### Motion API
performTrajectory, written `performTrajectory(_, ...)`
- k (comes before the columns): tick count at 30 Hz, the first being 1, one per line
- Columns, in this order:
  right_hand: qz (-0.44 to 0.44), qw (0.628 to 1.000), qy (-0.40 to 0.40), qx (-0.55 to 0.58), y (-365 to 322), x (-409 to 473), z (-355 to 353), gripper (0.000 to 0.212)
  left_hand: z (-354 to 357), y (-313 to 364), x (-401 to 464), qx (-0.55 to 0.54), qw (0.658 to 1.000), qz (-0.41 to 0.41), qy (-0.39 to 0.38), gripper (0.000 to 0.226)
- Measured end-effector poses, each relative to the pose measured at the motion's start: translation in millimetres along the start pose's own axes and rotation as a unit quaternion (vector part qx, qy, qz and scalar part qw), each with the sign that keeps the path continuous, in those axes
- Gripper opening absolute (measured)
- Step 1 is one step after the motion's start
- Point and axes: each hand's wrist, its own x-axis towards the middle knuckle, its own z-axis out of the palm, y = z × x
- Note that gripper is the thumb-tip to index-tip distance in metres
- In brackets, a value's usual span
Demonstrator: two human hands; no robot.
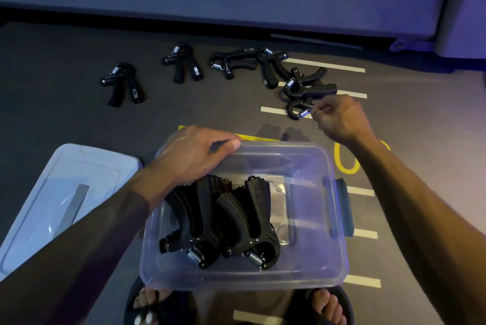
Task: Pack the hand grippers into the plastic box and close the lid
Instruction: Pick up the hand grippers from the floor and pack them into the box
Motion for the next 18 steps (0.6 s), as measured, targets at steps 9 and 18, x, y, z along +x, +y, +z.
performTrajectory(9,0.076,0.992,-0.1,0.028,0,96,33,0.05,-2,13,29,0.046,0.997,0.006,-0.054,0.052)
performTrajectory(18,0.183,0.963,-0.111,0.167,4,108,54,0.049,5,8,34,0.059,0.996,0.026,-0.059,0.062)
